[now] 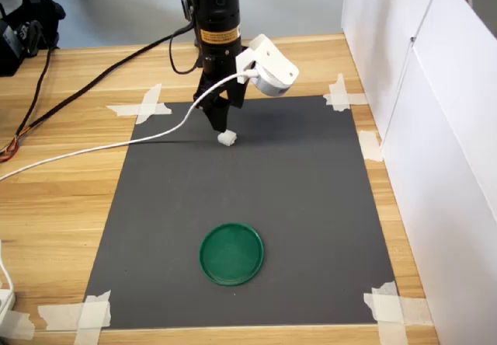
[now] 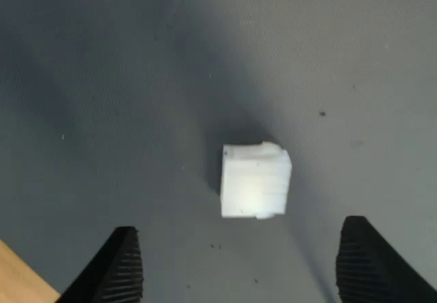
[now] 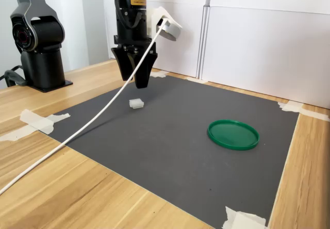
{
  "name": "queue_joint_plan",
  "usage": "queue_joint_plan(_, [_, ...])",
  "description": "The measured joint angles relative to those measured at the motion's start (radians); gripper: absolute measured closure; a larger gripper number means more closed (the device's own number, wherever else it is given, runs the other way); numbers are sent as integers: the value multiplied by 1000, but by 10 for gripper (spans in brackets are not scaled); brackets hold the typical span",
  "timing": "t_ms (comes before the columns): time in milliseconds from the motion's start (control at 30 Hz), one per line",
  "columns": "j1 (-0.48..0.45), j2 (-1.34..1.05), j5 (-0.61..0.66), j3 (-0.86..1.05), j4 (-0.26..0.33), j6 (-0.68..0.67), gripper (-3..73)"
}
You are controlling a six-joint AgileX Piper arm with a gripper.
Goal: Grasp a white terminal and put it in the green lid.
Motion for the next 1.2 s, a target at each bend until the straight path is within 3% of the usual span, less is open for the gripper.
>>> queue_joint_plan(833, [-22,77,-89,4,-20,94,10])
queue_joint_plan(1200, [-58,77,-87,15,41,-2,11])
